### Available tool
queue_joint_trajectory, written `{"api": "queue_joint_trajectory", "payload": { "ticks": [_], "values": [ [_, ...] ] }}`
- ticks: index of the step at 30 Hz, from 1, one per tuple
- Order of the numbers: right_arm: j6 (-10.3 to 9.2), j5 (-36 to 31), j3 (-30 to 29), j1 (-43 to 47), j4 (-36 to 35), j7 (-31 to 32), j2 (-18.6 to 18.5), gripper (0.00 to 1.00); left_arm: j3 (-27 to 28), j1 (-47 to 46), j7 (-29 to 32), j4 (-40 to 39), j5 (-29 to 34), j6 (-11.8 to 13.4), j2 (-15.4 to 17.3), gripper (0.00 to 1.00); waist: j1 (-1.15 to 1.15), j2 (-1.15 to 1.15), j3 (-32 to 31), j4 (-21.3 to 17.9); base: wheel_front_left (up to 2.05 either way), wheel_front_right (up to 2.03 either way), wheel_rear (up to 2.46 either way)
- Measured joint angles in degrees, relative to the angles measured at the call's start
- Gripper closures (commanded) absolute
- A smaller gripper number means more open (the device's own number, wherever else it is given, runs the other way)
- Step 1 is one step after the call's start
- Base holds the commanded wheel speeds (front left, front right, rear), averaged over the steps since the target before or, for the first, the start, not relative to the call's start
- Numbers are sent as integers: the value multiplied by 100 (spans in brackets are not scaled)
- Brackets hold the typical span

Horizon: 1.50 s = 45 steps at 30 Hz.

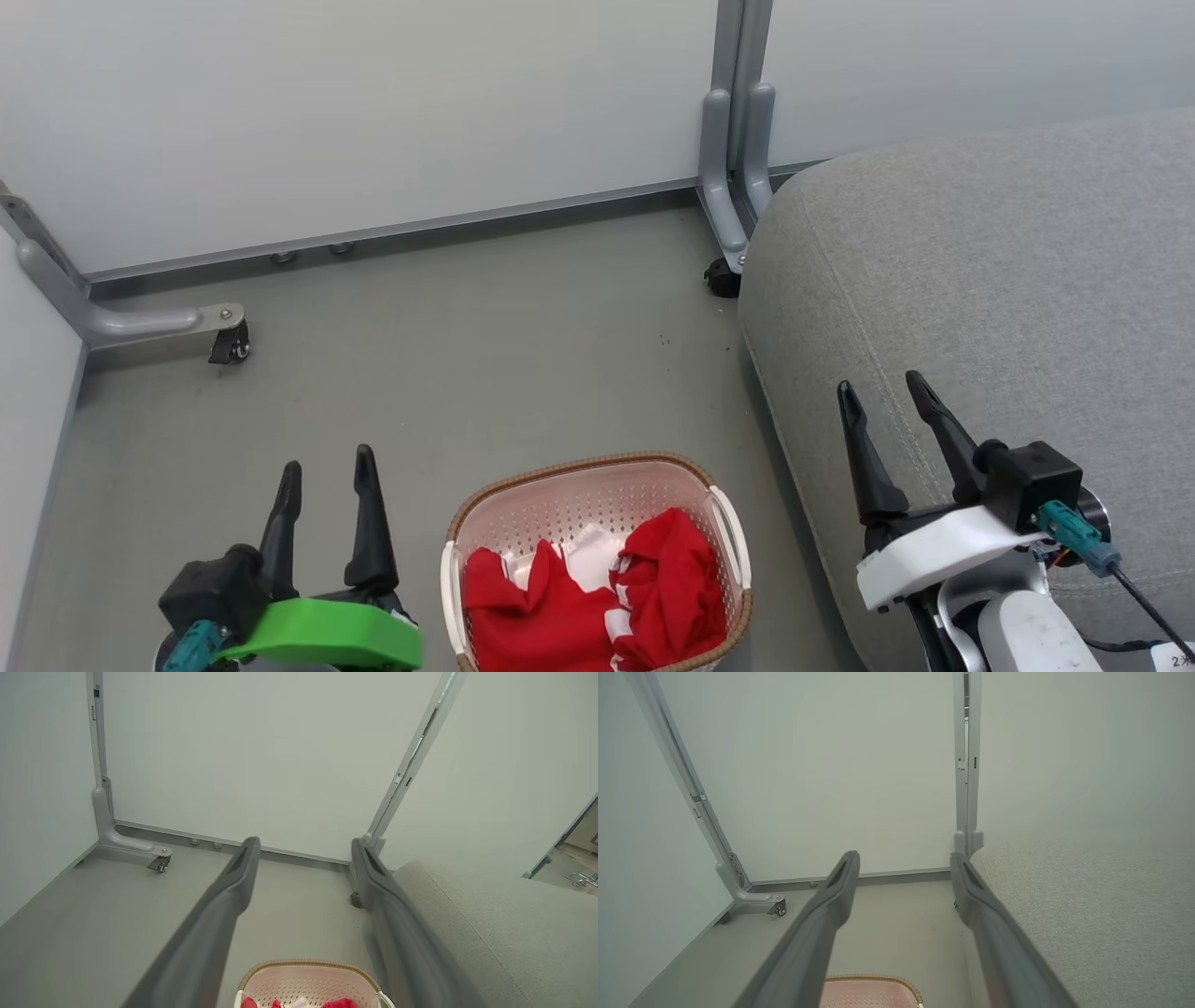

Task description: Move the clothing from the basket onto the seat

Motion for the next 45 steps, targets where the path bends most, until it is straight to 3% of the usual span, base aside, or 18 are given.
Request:
{"api": "queue_joint_trajectory", "payload": {
  "ticks": [21,30,38,45],
  "values": [
    [1,-1196,152,77,-9,-278,42,0,-514,87,-275,296,1140,103,68,0,0,0,-77,-32,0,0,0],
    [1,-1278,230,132,-34,-381,43,0,-449,177,-372,323,1330,23,56,0,0,0,-98,-13,0,0,0],
    [1,-797,248,188,34,-459,42,0,-246,285,-455,312,1256,-190,32,0,0,0,-125,-8,0,0,0],
    [1,-1037,308,201,138,-534,41,0,-294,309,-523,432,1389,-282,29,0,0,0,-128,-20,0,0,0]
  ]
}}
